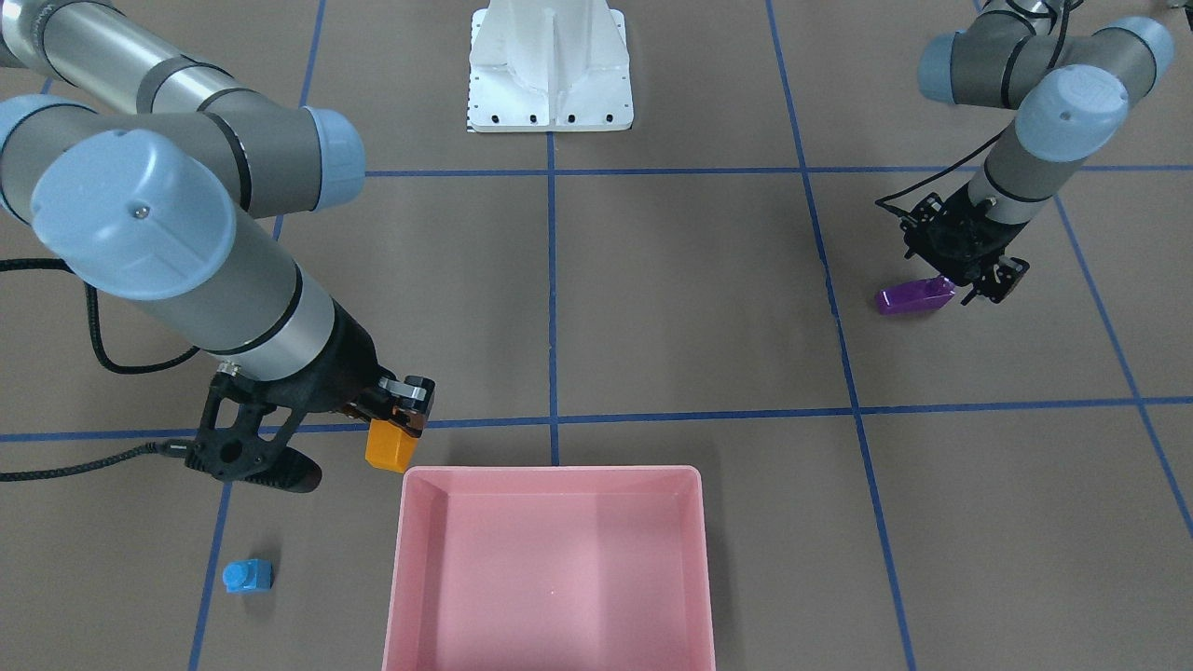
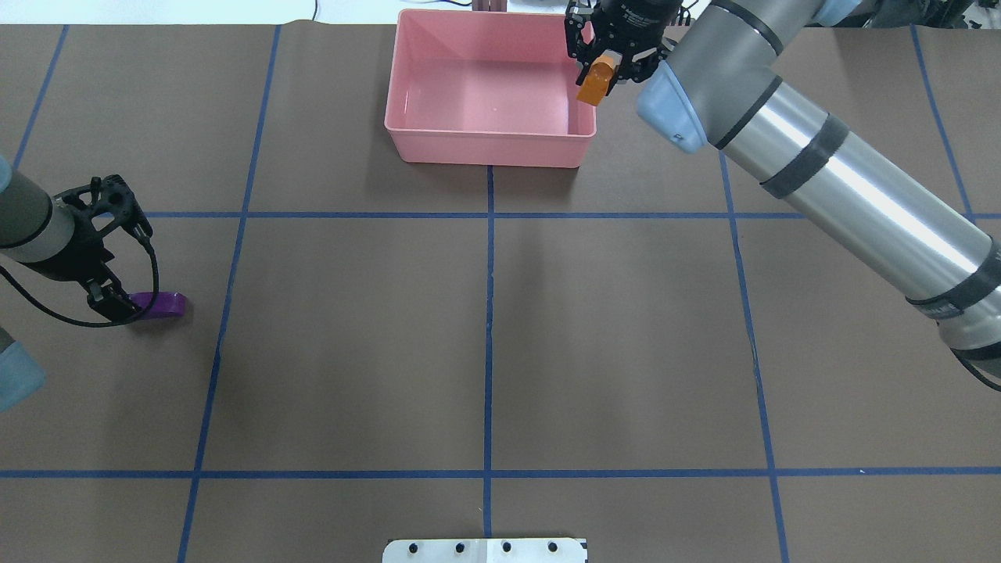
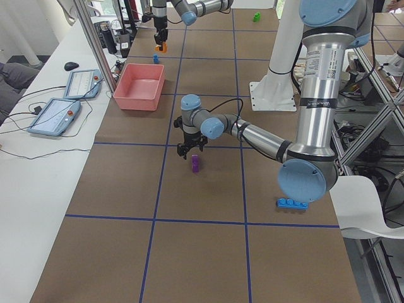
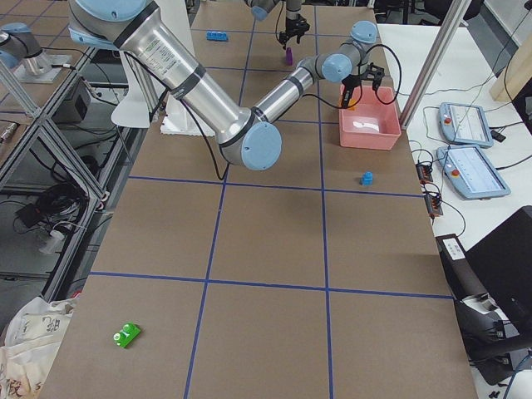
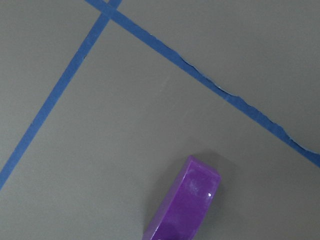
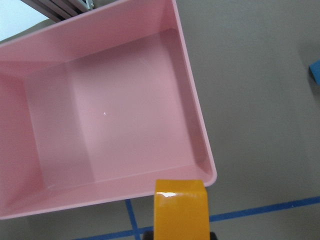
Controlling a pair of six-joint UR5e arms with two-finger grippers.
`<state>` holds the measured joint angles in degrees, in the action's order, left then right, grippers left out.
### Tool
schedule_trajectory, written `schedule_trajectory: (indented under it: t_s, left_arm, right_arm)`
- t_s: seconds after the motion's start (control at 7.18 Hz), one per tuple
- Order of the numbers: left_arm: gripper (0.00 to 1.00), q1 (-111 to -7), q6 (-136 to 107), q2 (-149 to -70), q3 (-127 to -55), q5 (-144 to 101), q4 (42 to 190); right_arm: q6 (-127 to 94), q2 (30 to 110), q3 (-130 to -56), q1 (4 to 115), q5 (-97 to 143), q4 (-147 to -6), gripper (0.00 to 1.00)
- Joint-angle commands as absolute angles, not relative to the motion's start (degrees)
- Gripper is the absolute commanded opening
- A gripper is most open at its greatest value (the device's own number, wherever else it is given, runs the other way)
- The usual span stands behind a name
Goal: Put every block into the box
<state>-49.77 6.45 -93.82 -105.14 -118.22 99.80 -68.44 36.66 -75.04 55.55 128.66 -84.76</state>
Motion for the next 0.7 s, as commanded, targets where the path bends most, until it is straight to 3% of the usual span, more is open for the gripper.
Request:
schedule_trajectory:
  t_s: [0.0,0.14,0.56]
  left_arm:
    - [1.00,-49.1,6.3,-94.5,-103.8,-118.2,99.8]
    - [1.00,-49.0,6.2,-94.6,-103.3,-118.2,99.8]
    - [1.00,-48.6,6.2,-95.1,-102.3,-118.2,99.8]
  right_arm:
    - [-68.6,31.0,-68.2,55.6,125.4,-82.0,0.00]
    - [-68.6,30.0,-67.7,55.6,123.5,-81.6,0.00]
    - [-68.3,25.9,-57.1,54.4,119.0,-75.3,0.00]
